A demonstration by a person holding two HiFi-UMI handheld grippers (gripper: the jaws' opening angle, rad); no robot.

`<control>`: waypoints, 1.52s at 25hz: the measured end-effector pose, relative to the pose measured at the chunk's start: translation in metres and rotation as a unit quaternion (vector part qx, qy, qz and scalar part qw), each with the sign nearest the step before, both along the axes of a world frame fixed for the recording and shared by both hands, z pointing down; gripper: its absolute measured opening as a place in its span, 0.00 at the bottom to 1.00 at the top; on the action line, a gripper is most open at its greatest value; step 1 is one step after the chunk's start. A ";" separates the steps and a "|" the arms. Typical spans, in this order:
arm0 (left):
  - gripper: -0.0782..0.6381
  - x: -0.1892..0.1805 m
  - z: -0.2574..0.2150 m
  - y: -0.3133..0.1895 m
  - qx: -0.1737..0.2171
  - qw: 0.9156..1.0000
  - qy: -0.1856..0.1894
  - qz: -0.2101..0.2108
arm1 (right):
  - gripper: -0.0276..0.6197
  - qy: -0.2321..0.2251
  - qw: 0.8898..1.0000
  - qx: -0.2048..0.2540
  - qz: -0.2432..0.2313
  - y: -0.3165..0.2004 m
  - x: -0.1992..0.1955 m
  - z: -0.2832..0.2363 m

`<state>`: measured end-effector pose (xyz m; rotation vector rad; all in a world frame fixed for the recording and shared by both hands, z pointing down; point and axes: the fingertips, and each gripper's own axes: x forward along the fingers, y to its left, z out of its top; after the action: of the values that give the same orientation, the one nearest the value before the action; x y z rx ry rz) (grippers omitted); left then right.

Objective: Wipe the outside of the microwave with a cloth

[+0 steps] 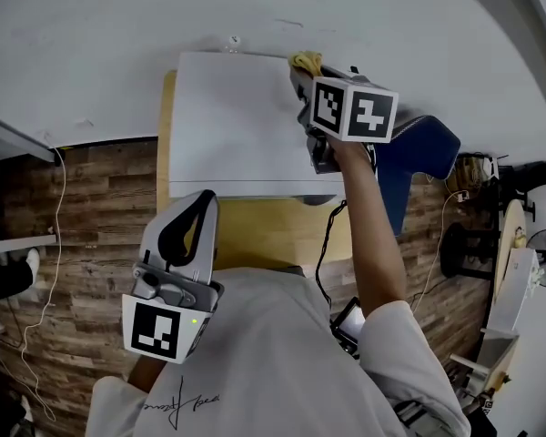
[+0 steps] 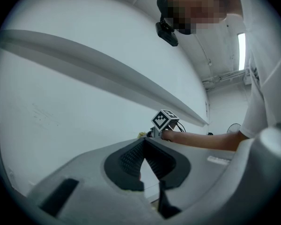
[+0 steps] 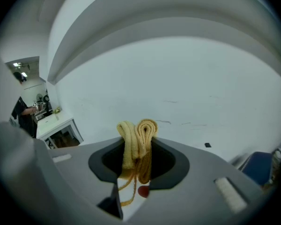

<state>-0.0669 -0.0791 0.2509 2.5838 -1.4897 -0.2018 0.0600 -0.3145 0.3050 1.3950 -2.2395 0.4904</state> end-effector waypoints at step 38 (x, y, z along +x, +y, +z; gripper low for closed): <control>0.11 0.015 0.010 -0.002 -0.020 1.000 0.017 0.005 | 0.23 0.118 0.982 -0.080 0.121 -0.001 0.150 0.066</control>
<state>-0.0523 -0.0807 0.2609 2.5441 -1.4529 -0.2099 0.2104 -0.3153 0.3715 1.5582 -1.8148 0.5421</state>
